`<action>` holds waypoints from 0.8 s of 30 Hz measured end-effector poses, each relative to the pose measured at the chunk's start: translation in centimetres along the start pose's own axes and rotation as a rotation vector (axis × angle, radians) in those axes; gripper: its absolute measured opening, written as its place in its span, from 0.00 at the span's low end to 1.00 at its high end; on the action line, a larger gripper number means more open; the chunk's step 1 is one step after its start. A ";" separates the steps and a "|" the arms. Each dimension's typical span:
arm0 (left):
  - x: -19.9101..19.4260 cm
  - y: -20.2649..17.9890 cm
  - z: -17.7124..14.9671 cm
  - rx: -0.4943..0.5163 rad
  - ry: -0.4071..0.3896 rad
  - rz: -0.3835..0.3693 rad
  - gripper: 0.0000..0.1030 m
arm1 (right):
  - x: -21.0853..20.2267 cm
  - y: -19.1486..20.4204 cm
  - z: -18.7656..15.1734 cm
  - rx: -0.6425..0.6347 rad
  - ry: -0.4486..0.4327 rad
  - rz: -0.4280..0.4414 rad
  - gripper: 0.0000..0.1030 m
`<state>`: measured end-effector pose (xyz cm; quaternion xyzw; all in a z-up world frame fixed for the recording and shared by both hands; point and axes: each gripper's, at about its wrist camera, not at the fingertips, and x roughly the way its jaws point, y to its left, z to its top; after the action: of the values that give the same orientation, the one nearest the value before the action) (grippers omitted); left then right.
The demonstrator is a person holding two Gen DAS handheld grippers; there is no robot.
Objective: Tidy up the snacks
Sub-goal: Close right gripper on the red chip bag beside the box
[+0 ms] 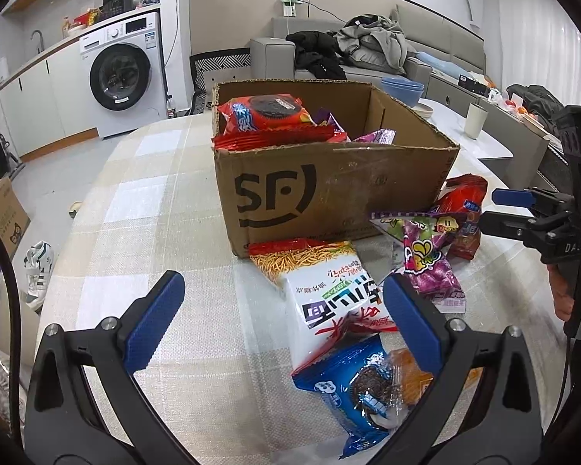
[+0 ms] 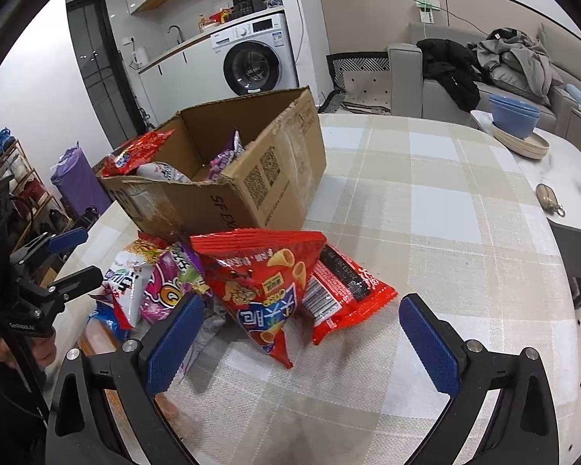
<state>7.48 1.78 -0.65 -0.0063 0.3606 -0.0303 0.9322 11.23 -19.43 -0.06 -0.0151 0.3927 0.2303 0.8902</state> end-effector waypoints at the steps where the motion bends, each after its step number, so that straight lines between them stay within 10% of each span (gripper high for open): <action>1: 0.1 0.0 -0.1 -0.001 0.003 0.006 0.99 | 0.0 -0.1 -0.1 0.007 -0.002 0.001 1.00; 24: 2.5 0.6 -0.4 -0.039 0.044 0.005 0.99 | 1.8 -0.5 0.4 0.163 -0.045 0.131 0.75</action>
<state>9.13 2.18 -2.64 -0.0231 0.3815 -0.0210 0.9238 12.79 -19.11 -1.11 0.0883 0.3904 0.2554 0.8801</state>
